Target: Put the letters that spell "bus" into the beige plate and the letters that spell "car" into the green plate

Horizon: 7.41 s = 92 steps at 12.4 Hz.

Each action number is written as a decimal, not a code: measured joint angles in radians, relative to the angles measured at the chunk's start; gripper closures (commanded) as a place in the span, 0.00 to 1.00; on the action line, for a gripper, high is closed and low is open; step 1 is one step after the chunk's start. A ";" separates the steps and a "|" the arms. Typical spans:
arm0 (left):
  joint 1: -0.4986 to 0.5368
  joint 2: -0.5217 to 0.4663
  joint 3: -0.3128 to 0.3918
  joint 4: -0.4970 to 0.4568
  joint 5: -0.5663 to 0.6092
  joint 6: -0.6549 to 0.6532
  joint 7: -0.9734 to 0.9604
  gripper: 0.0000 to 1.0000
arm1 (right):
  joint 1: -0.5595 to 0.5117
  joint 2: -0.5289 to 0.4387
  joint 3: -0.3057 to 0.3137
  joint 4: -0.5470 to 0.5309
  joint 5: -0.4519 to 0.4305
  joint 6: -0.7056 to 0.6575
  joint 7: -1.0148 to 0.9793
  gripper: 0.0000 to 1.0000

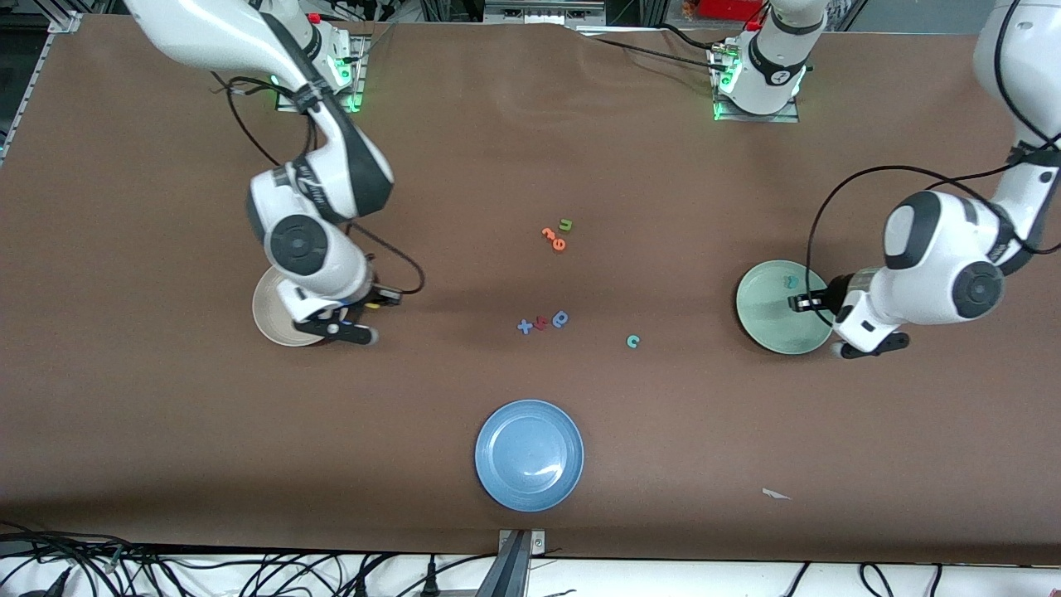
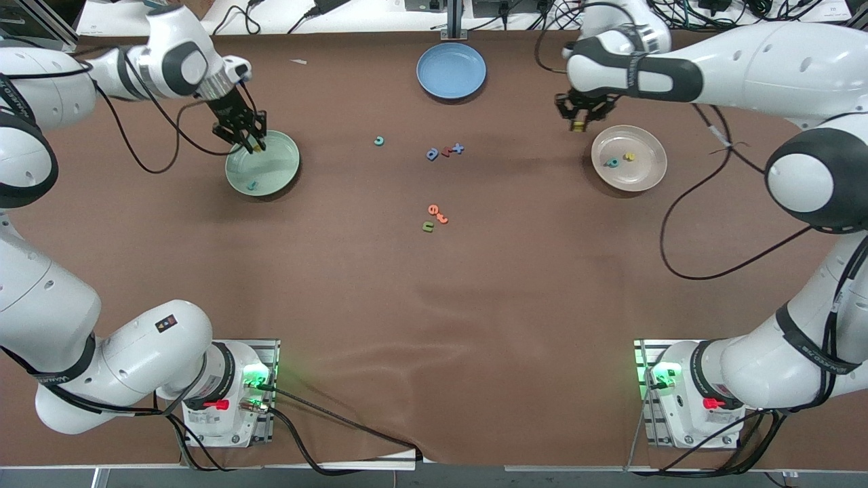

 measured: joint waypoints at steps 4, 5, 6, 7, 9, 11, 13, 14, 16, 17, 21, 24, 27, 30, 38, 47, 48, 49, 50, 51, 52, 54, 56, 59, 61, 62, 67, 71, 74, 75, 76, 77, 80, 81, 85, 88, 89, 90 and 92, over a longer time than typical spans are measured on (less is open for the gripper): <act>0.001 0.027 0.011 -0.040 0.051 0.066 -0.050 0.00 | -0.044 -0.055 -0.129 -0.205 0.003 0.072 -0.312 0.84; 0.001 0.028 0.010 -0.038 0.059 0.069 -0.073 0.00 | -0.047 -0.059 -0.155 -0.260 0.003 0.133 -0.363 0.78; 0.000 0.027 0.003 -0.033 0.060 0.069 -0.095 0.00 | -0.050 -0.061 -0.181 -0.310 0.003 0.194 -0.407 0.50; 0.000 0.024 -0.006 -0.023 0.060 0.069 -0.120 0.00 | -0.053 -0.061 -0.200 -0.349 0.011 0.238 -0.435 0.00; 0.001 0.012 -0.053 0.006 0.060 0.069 -0.188 0.00 | -0.056 -0.062 -0.213 -0.386 0.045 0.275 -0.459 0.00; -0.006 0.004 -0.126 0.032 0.060 0.069 -0.306 0.00 | -0.053 -0.080 -0.209 -0.378 0.056 0.271 -0.464 0.00; -0.064 0.003 -0.155 0.057 0.060 0.070 -0.426 0.00 | -0.052 -0.118 -0.195 -0.321 0.068 0.179 -0.464 0.00; -0.110 0.007 -0.153 0.078 0.060 0.071 -0.490 0.01 | -0.052 -0.136 -0.179 -0.264 0.074 0.099 -0.464 0.00; -0.206 0.033 -0.144 0.129 0.060 0.088 -0.603 0.02 | -0.049 -0.168 -0.153 -0.122 0.079 -0.067 -0.464 0.00; -0.265 0.049 -0.118 0.151 0.060 0.105 -0.646 0.02 | -0.048 -0.178 -0.149 -0.044 0.080 -0.154 -0.464 0.00; -0.620 0.118 0.164 0.208 0.061 0.199 -0.763 0.04 | -0.050 -0.208 -0.180 0.209 0.127 -0.450 -0.470 0.00; -0.719 0.179 0.242 0.250 0.061 0.214 -0.813 0.07 | -0.094 -0.280 -0.234 0.249 0.135 -0.514 -0.486 0.00; -0.729 0.237 0.256 0.306 0.061 0.228 -0.816 0.10 | -0.148 -0.373 -0.236 0.253 0.134 -0.516 -0.489 0.00; -0.750 0.264 0.267 0.331 0.062 0.228 -0.817 0.15 | -0.162 -0.441 -0.233 0.241 0.132 -0.550 -0.506 0.00; -0.757 0.273 0.268 0.357 0.063 0.228 -0.817 0.84 | -0.162 -0.519 -0.191 0.105 0.116 -0.519 -0.513 0.00; -0.687 0.187 0.269 0.402 0.058 -0.005 -0.728 0.91 | -0.162 -0.503 -0.176 0.099 0.114 -0.428 -0.513 0.00; -0.665 0.148 0.268 0.403 0.038 -0.094 -0.661 0.91 | -0.163 -0.500 -0.176 0.099 0.114 -0.389 -0.513 0.00; -0.639 0.109 0.268 0.403 0.009 -0.195 -0.573 0.91 | -0.164 -0.496 -0.176 0.098 0.114 -0.363 -0.513 0.00; -0.605 0.073 0.268 0.401 -0.006 -0.304 -0.482 0.87 | -0.167 -0.492 -0.176 0.098 0.114 -0.354 -0.513 0.00; -0.567 0.044 0.268 0.398 -0.014 -0.398 -0.393 0.86 | -0.172 -0.486 -0.176 0.098 0.114 -0.354 -0.513 0.00; -0.529 0.027 0.269 0.388 -0.016 -0.449 -0.324 0.86 | -0.178 -0.480 -0.176 0.098 0.114 -0.354 -0.513 0.00; -0.461 0.020 0.270 0.336 -0.016 -0.463 -0.228 0.86 | -0.197 -0.472 -0.177 0.098 0.155 -0.377 -0.513 0.00; -0.407 0.022 0.271 0.260 -0.016 -0.434 -0.158 0.81 | -0.203 -0.472 -0.191 0.098 0.187 -0.384 -0.513 0.00; -0.369 0.031 0.273 0.109 -0.013 -0.260 -0.138 0.55 | -0.208 -0.470 -0.204 0.098 0.189 -0.385 -0.513 0.00; -0.353 0.036 0.273 0.076 -0.013 -0.221 -0.137 0.00 | -0.209 -0.468 -0.203 0.098 0.182 -0.385 -0.515 0.00; -0.348 0.033 0.272 0.080 -0.013 -0.220 -0.137 0.00 | -0.209 -0.468 -0.201 0.099 0.168 -0.385 -0.515 0.00; -0.340 -0.083 0.268 0.250 -0.013 -0.363 -0.073 0.00 | -0.209 -0.467 -0.200 0.099 0.154 -0.387 -0.515 0.00; -0.320 -0.179 0.268 0.450 -0.013 -0.515 -0.008 0.00 | -0.209 -0.467 -0.198 0.099 0.154 -0.388 -0.515 0.00; -0.310 -0.209 0.268 0.488 -0.034 -0.517 -0.002 0.01 | -0.209 -0.466 -0.194 0.099 0.154 -0.388 -0.515 0.00; -0.306 -0.217 0.268 0.495 -0.039 -0.517 -0.001 0.01 | -0.209 -0.466 -0.191 0.099 0.154 -0.389 -0.515 0.00; -0.300 -0.225 0.270 0.503 -0.057 -0.517 0.019 0.01 | -0.209 -0.466 -0.190 0.099 0.154 -0.389 -0.515 0.00; -0.309 -0.235 0.287 0.509 -0.090 -0.517 0.064 0.01 | -0.209 -0.466 -0.189 0.099 0.154 -0.390 -0.515 0.00; -0.556 -0.289 0.583 0.512 -0.192 -0.500 0.137 0.02 | -0.209 -0.465 -0.183 0.099 0.154 -0.392 -0.515 0.00; -0.618 -0.300 0.649 0.511 -0.212 -0.487 0.139 0.04 | -0.209 -0.465 -0.179 0.099 0.154 -0.392 -0.515 0.00; -0.691 -0.309 0.731 0.506 -0.217 -0.459 0.139 0.05 | -0.209 -0.463 -0.177 0.099 0.154 -0.392 -0.515 0.00; -0.689 -0.369 0.750 0.408 -0.218 -0.408 0.174 0.01 | -0.209 -0.461 -0.177 0.099 0.154 -0.392 -0.515 0.00; -0.690 -0.390 0.751 0.365 -0.219 -0.396 0.183 0.01 | -0.209 -0.461 -0.177 0.099 0.154 -0.392 -0.515 0.00; -0.694 -0.406 0.749 0.338 -0.220 -0.396 0.192 0.01 | -0.209 -0.461 -0.177 0.099 0.154 -0.392 -0.515 0.00; -0.719 -0.431 0.748 0.325 -0.221 -0.397 0.195 0.00 | -0.209 -0.461 -0.177 0.099 0.154 -0.392 -0.515 0.00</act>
